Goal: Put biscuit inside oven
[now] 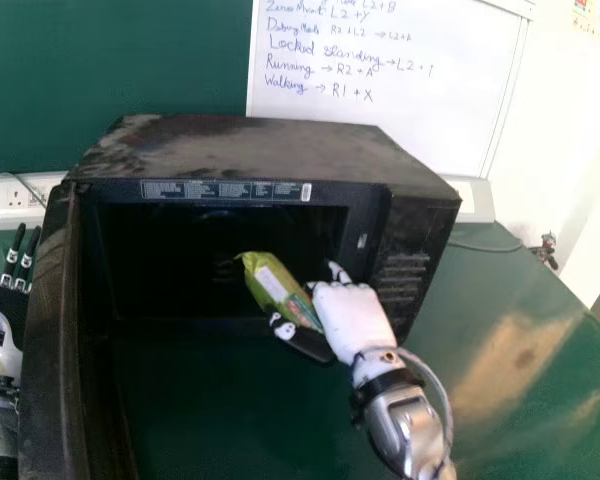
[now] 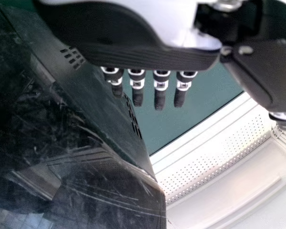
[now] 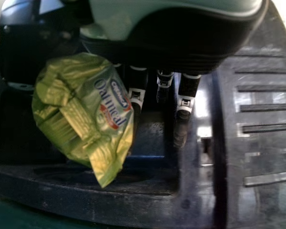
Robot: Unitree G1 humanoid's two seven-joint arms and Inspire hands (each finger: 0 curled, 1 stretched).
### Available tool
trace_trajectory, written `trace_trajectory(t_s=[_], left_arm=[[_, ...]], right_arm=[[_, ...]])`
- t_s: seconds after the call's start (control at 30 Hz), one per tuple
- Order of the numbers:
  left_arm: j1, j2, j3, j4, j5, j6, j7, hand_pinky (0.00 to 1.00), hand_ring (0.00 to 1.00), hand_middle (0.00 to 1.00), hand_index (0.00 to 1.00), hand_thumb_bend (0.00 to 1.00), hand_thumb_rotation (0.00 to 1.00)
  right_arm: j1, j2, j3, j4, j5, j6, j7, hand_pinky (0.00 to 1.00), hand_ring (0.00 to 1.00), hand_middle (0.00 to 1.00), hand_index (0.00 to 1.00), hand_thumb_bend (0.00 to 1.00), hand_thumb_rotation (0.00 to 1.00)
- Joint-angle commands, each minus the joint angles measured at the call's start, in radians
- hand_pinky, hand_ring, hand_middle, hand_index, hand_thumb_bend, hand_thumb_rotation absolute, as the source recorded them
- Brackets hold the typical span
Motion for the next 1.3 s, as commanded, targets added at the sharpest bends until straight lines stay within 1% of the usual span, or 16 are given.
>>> trace_trajectory(t_s=[0.0, 0.1, 0.23, 0.3, 0.37, 0.43, 0.57, 0.67, 0.73, 0.8, 1.0, 1.17, 1.27], left_arm=[[0.050, -0.047, -0.001, 0.043, -0.007, 0.016, -0.001, 0.00, 0.13, 0.39, 0.86, 0.12, 0.74], [0.048, -0.046, -0.001, 0.048, -0.003, 0.009, 0.000, 0.00, 0.14, 0.39, 0.85, 0.13, 0.75], [0.045, -0.043, 0.001, 0.054, -0.006, 0.013, -0.003, 0.00, 0.13, 0.39, 0.85, 0.13, 0.75], [0.044, -0.043, 0.002, 0.054, -0.007, 0.015, 0.002, 0.00, 0.14, 0.39, 0.84, 0.13, 0.73], [0.045, -0.042, 0.001, 0.053, -0.008, 0.021, 0.000, 0.00, 0.14, 0.40, 0.84, 0.13, 0.71], [0.045, -0.043, 0.000, 0.051, -0.008, 0.021, -0.004, 0.00, 0.15, 0.40, 0.85, 0.13, 0.70], [0.050, -0.046, -0.002, 0.044, -0.005, 0.017, -0.001, 0.00, 0.13, 0.39, 0.85, 0.13, 0.71], [0.054, -0.051, -0.002, 0.034, -0.005, 0.015, 0.007, 0.00, 0.13, 0.38, 0.84, 0.13, 0.71], [0.056, -0.053, -0.003, 0.032, -0.003, 0.010, 0.006, 0.00, 0.14, 0.39, 0.84, 0.13, 0.69], [0.056, -0.053, -0.003, 0.032, -0.002, 0.004, 0.005, 0.00, 0.13, 0.39, 0.84, 0.13, 0.68], [0.046, -0.040, 0.003, 0.059, -0.011, 0.018, -0.018, 0.00, 0.14, 0.39, 0.84, 0.13, 0.68], [0.045, -0.036, 0.004, 0.064, -0.006, 0.015, -0.004, 0.00, 0.15, 0.40, 0.84, 0.15, 0.62], [0.043, -0.034, 0.003, 0.071, -0.007, 0.012, -0.020, 0.00, 0.14, 0.39, 0.84, 0.14, 0.60]], right_arm=[[-0.039, -0.001, 0.014, 0.022, 0.004, -0.013, -0.013, 0.47, 0.49, 0.47, 0.52, 0.53, 0.00], [-0.059, 0.001, 0.026, 0.054, 0.008, -0.023, -0.022, 0.44, 0.46, 0.46, 0.52, 0.53, 0.00], [-0.086, 0.007, 0.041, 0.100, 0.009, -0.036, -0.047, 0.48, 0.49, 0.46, 0.53, 0.52, 0.00], [-0.101, 0.010, 0.049, 0.125, 0.008, -0.041, -0.059, 0.49, 0.50, 0.46, 0.53, 0.52, 0.00], [-0.117, 0.011, 0.059, 0.153, 0.006, -0.049, -0.075, 0.47, 0.48, 0.45, 0.54, 0.52, 0.00], [-0.132, 0.014, 0.068, 0.182, 0.007, -0.054, -0.087, 0.45, 0.46, 0.44, 0.54, 0.52, 0.00], [-0.156, 0.017, 0.086, 0.237, 0.014, -0.067, -0.121, 0.44, 0.46, 0.44, 0.54, 0.52, 0.00], [-0.171, 0.021, 0.096, 0.274, 0.019, -0.076, -0.147, 0.43, 0.44, 0.44, 0.54, 0.52, 0.00], [-0.181, 0.021, 0.102, 0.296, 0.021, -0.079, -0.159, 0.44, 0.45, 0.44, 0.54, 0.52, 0.00], [-0.191, 0.022, 0.104, 0.316, 0.025, -0.081, -0.168, 0.43, 0.44, 0.44, 0.54, 0.52, 0.00], [-0.221, 0.028, 0.114, 0.368, 0.031, -0.074, -0.186, 0.45, 0.47, 0.44, 0.54, 0.52, 0.00], [-0.249, 0.034, 0.123, 0.426, 0.041, -0.081, -0.220, 0.47, 0.49, 0.45, 0.55, 0.52, 0.00], [-0.269, 0.043, 0.127, 0.468, 0.047, -0.082, -0.247, 0.45, 0.46, 0.43, 0.54, 0.52, 0.00]])
